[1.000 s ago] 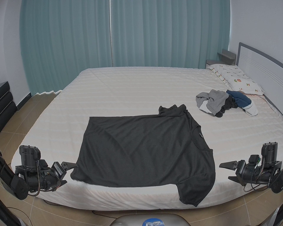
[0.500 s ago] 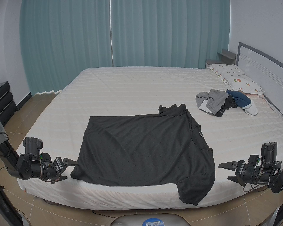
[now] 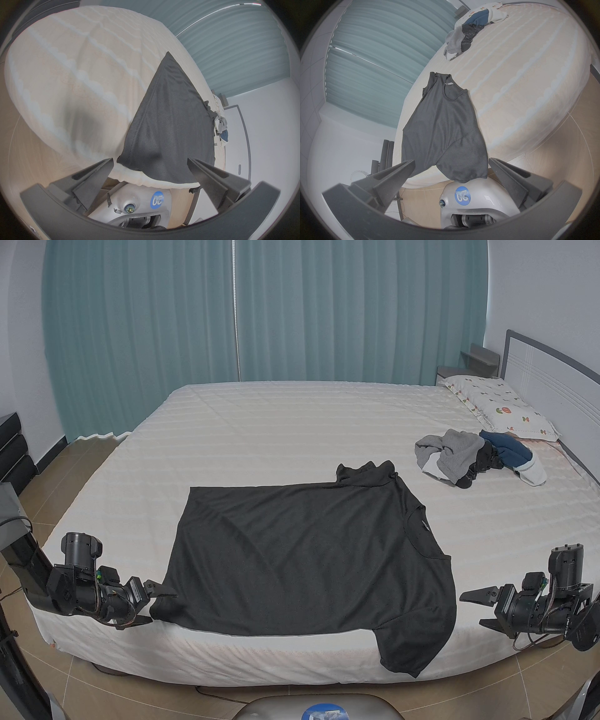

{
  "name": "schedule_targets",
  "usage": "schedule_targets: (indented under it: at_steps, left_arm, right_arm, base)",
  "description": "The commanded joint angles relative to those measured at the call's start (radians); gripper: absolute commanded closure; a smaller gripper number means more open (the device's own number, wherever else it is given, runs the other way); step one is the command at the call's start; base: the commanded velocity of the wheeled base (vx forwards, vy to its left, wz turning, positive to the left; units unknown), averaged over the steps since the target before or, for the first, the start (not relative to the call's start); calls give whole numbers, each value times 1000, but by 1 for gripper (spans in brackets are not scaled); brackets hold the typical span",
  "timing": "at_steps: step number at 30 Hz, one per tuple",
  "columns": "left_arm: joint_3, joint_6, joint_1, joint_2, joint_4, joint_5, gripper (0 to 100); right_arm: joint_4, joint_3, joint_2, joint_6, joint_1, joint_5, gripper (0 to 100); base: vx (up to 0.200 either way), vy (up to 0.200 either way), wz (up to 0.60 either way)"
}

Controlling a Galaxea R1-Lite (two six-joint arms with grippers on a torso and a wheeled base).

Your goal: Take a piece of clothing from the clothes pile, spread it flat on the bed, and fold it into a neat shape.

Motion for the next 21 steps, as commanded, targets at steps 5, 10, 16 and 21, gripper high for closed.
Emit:
schedule_targets:
  at_steps: [5, 10, 16, 21]
  left_arm:
    - [-17, 1, -33, 36, -9, 0, 0]
    - [-24, 4, -53, 57, -11, 59, 0]
    - [-37, -7, -50, 60, -4, 74, 0]
    - [-37, -10, -44, 59, 0, 74, 0]
  right_arm:
    - [0, 2, 9, 0, 1, 2, 0]
    - [0, 3, 7, -1, 1, 2, 0]
    - [-3, 6, 22, -4, 1, 2, 0]
    - [-10, 6, 30, -6, 1, 0, 0]
  base:
    - [0, 0, 0]
    - [0, 0, 0]
    - [0, 0, 0]
    - [0, 0, 0]
